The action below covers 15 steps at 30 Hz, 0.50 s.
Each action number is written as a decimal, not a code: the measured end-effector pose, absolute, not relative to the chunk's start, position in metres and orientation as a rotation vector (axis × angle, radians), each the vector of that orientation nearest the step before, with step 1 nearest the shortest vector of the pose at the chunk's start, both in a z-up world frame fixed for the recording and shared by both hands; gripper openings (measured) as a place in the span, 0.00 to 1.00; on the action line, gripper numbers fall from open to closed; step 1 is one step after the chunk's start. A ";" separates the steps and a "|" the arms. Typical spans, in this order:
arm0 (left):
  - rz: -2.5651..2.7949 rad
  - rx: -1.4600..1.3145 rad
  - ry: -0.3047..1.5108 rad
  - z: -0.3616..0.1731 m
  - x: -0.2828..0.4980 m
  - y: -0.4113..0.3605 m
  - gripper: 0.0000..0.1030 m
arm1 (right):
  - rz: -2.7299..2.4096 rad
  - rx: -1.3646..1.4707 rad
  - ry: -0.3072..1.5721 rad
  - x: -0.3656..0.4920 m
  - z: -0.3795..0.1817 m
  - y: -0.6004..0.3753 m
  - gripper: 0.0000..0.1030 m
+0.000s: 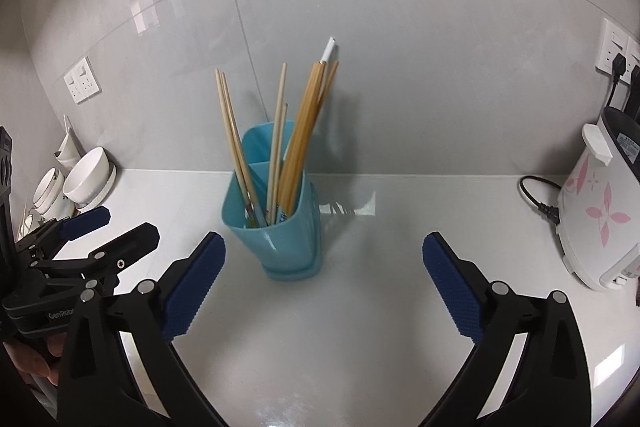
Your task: Organize utensils
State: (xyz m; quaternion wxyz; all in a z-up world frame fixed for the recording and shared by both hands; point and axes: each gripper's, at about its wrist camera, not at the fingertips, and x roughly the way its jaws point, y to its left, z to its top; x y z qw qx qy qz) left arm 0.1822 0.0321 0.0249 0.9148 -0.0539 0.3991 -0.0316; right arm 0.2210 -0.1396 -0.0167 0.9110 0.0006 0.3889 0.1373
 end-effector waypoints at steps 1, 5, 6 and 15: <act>-0.065 -0.111 0.825 0.024 0.181 0.031 0.94 | 0.281 0.000 0.804 0.221 -0.017 -0.140 0.92; -0.067 -0.110 0.834 0.021 0.181 0.029 0.94 | 0.276 -0.003 0.806 0.222 -0.017 -0.143 0.92; -0.067 -0.111 0.836 0.021 0.181 0.029 0.94 | 0.276 -0.005 0.805 0.222 -0.017 -0.144 0.92; -0.066 -0.109 0.837 0.019 0.182 0.026 0.94 | 0.271 -0.026 0.820 0.226 -0.020 -0.141 0.92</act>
